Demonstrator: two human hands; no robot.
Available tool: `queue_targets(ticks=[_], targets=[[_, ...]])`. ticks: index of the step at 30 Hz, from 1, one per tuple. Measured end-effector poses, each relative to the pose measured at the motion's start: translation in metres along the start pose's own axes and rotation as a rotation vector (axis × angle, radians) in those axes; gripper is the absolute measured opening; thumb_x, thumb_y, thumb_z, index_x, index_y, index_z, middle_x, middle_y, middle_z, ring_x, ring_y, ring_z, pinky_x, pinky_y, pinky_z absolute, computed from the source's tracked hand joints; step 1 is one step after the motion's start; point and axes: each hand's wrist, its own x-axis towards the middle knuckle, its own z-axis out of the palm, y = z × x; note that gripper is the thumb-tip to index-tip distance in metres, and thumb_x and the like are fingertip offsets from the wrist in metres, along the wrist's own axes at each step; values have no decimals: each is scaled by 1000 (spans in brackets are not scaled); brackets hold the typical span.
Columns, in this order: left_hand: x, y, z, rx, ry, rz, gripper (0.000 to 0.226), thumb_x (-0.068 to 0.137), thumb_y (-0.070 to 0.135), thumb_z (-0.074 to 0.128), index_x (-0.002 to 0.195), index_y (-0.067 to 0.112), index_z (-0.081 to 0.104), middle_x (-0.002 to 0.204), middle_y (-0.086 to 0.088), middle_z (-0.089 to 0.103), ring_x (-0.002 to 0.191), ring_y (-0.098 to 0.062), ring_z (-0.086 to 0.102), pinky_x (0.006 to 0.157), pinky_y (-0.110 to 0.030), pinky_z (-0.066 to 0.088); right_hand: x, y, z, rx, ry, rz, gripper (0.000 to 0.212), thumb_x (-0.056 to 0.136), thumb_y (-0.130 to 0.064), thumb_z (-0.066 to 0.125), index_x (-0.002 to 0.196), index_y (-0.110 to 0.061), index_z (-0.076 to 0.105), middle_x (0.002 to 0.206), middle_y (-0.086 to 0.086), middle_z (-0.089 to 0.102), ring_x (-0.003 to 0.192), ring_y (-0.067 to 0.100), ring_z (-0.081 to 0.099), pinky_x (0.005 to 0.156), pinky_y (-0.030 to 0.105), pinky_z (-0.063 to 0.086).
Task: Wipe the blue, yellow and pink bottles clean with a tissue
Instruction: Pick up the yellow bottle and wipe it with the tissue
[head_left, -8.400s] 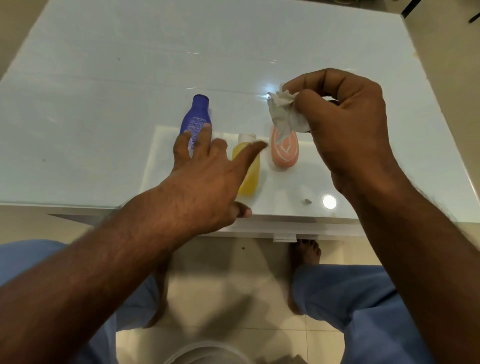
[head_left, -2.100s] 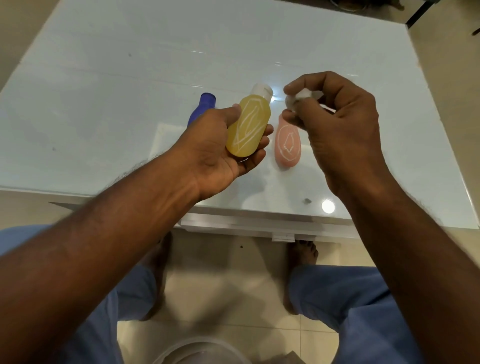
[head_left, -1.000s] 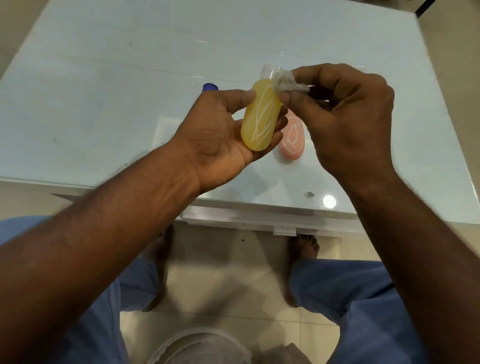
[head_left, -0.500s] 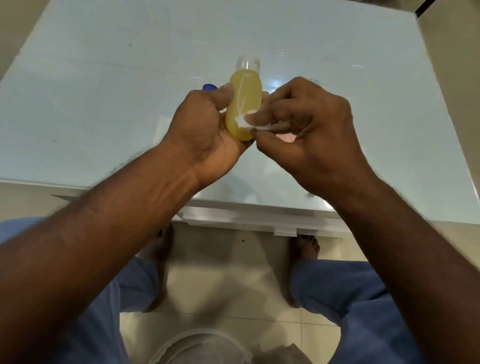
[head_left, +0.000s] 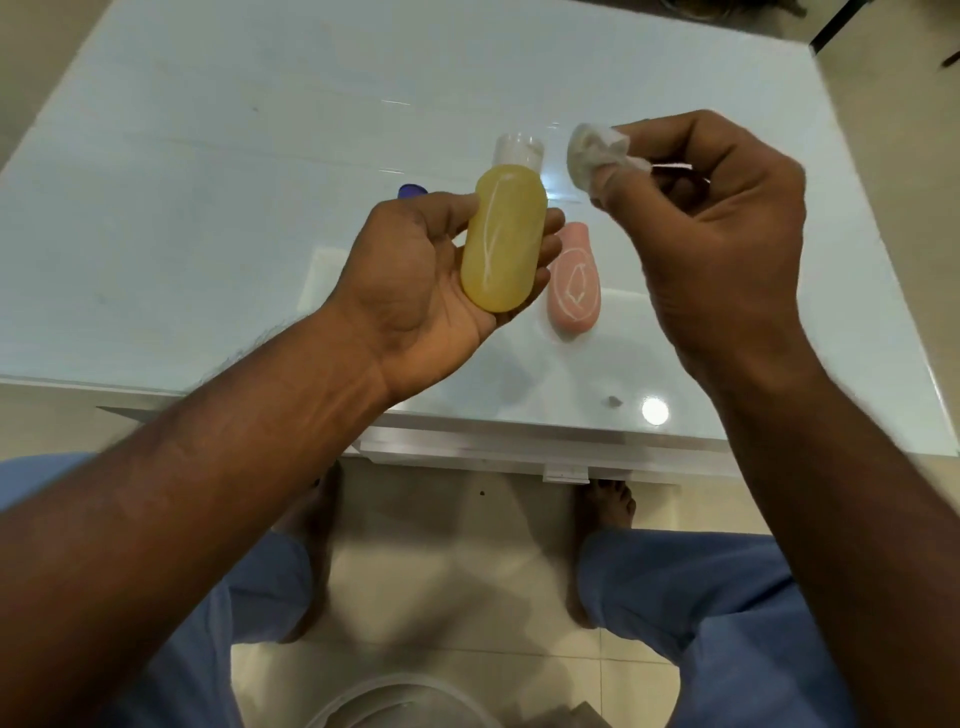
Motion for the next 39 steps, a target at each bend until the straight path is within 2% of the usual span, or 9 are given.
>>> queue_targets(ticks=[6, 10, 12, 15, 17, 23, 27, 31, 39], targets=[[5, -6, 3, 43, 5, 36, 49, 108, 22, 42, 154, 3, 42, 121, -23, 73, 105, -32, 75, 98, -43, 60, -5, 4, 4, -160, -78, -101, 11, 101, -21, 77, 109, -14, 77, 108, 6, 78, 98, 14, 77, 86, 27, 67], [16, -8, -11, -101, -35, 75, 91, 93, 12, 60, 166, 19, 6, 136, -31, 64, 120, -44, 69, 99, -53, 58, -7, 5, 4, -144, -152, -106, 9, 96, -15, 80, 103, -18, 74, 105, 8, 75, 97, 16, 78, 81, 29, 69], [14, -9, -10, -128, -30, 81, 86, 93, 9, 59, 165, 15, 13, 138, -30, 63, 126, -45, 65, 103, -53, 56, -11, 5, 6, -144, -197, -113, 9, 93, -12, 82, 100, -13, 76, 103, 7, 73, 95, 17, 77, 78, 27, 68], [11, -7, -7, -48, 36, 107, 42, 107, 14, 42, 146, -1, 49, 140, -31, 62, 133, -42, 61, 112, -51, 49, -19, 4, 12, -125, -285, -114, 9, 89, -8, 85, 95, -10, 79, 99, 7, 72, 93, 16, 76, 74, 18, 63], [9, -4, -8, -27, 72, 112, 42, 110, 19, 36, 142, -2, 53, 141, -30, 61, 123, -38, 65, 111, -51, 50, -23, 5, 15, -123, -359, -124, 11, 85, -5, 85, 94, -10, 80, 97, 9, 71, 88, 18, 75, 72, 18, 60], [8, 3, -6, 95, 107, 112, 45, 108, 25, 35, 141, 4, 58, 135, -20, 69, 112, -32, 66, 99, -46, 56, -30, 0, 19, -123, -635, 101, 5, 86, -23, 87, 87, -21, 82, 88, -7, 80, 93, 24, 76, 97, 59, 59], [9, 2, -6, 31, 99, 101, 45, 105, 20, 36, 140, 0, 56, 132, -25, 69, 131, -42, 61, 109, -46, 50, -12, -9, 5, 196, -426, 259, 16, 90, -1, 81, 79, -11, 75, 78, 2, 77, 76, 16, 77, 75, 29, 64], [4, 0, -5, 82, 82, 53, 39, 108, 24, 34, 123, 6, 65, 117, -17, 77, 102, -27, 71, 98, -37, 55, -3, -1, -1, 183, -116, 210, 7, 96, -8, 78, 94, -14, 78, 95, 4, 79, 94, 25, 80, 95, 43, 68], [10, -8, 0, 87, 80, 150, 64, 104, 16, 51, 162, 7, 26, 132, -25, 69, 89, -24, 72, 82, -37, 62, -7, 2, 4, 24, -100, 85, 6, 100, -17, 78, 105, -18, 78, 104, 5, 82, 98, 26, 80, 95, 51, 66]])
